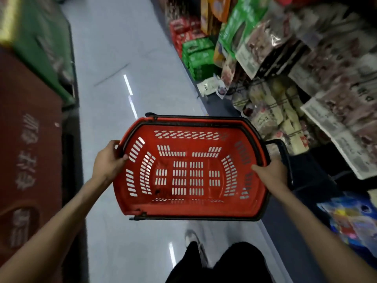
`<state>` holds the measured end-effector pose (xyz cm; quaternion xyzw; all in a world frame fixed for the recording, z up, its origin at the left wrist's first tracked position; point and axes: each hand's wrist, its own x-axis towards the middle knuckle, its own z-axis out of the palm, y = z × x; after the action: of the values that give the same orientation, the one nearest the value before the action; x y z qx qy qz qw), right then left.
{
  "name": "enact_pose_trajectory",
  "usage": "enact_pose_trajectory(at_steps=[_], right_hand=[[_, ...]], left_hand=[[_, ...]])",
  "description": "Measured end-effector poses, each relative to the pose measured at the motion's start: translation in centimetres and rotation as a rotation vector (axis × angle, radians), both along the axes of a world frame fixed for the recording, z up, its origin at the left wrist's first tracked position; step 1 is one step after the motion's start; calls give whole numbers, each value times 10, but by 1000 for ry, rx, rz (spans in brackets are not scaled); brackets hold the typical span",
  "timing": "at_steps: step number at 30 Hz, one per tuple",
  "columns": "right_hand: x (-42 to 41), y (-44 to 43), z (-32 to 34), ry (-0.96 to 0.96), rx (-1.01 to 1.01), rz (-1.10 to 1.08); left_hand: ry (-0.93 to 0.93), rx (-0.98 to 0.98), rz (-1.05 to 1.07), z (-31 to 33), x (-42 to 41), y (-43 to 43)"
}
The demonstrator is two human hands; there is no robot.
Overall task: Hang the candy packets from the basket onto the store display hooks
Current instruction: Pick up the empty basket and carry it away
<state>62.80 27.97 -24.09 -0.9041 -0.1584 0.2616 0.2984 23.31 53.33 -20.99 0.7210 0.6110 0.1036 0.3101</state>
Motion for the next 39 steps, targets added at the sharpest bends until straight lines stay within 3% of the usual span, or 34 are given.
enact_pose_trajectory(at_steps=[8, 21, 28, 39], right_hand=[[40, 215, 84, -216, 83, 236], [130, 582, 227, -337, 156, 608], [142, 749, 280, -405, 185, 664], [125, 1020, 311, -418, 239, 668]], left_hand=[[7, 189, 121, 75, -5, 125], [51, 290, 299, 206, 46, 401], [48, 362, 354, 244, 46, 538], [-57, 390, 345, 271, 24, 798]])
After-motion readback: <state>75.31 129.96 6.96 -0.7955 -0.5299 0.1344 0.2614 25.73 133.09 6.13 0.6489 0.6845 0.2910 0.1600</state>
